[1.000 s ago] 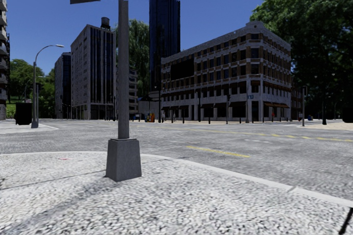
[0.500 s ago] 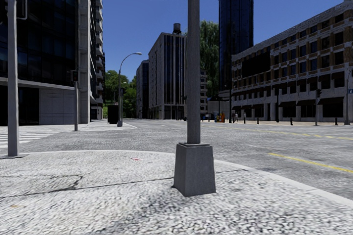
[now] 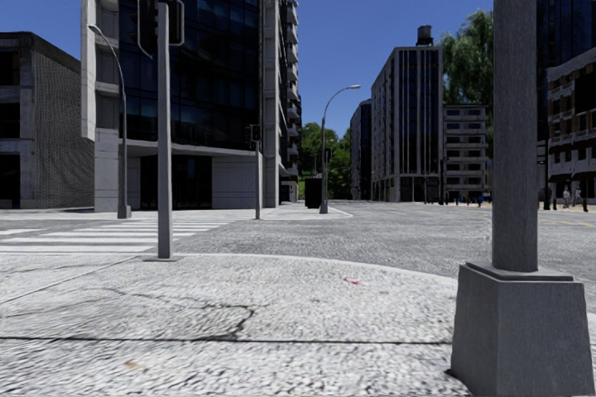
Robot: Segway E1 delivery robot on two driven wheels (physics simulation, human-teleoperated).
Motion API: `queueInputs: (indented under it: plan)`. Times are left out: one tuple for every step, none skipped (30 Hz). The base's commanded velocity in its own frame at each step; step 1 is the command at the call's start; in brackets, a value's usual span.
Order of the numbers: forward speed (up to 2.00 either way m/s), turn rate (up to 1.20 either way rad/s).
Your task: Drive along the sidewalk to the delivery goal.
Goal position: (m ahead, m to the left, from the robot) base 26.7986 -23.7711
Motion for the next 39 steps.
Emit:
queueInputs:
  plan:
    - [1.17, 0.86]
    - [1.17, 0.86]
    - [1.17, 0.86]
    - [1.17, 0.86]
    - [1.17, 0.86]
    - [1.17, 0.86]
    - [1.17, 0.86]
    - [1.17, 0.86]
    - [1.17, 0.86]
    - [1.17, 0.86]
    - [1.17, 0.86]
    - [1.17, 0.86]
    - [1.17, 0.86]
    - [1.17, 0.86]
    - [1.17, 0.86]
    - [1.17, 0.86]
    - [1.18, 0.86]
    - [1.18, 0.86]
    - [1.18, 0.86]
    - [1.18, 0.85]
    - [1.18, 0.77]
    - [1.18, 0.77]
    - [1.18, 0.67]
    - [1.18, 0.65]
    - [1.18, 0.65]
    - [1.18, 0.49]
    - [1.18, 0.49]
    - [1.18, 0.0]
    - [1.18, 0.0]
    - [1.18, 0.0]
    - [1.18, 0.0]
    - [1.18, 0.0]
    - [1.18, 0.0]
    - [2.0, 0.0]
    - [2.0, 0.0]
    - [2.0, 0.0]
    - [2.0, 0.0]
    - [2.0, 0.0]
    - [2.0, 0.0]
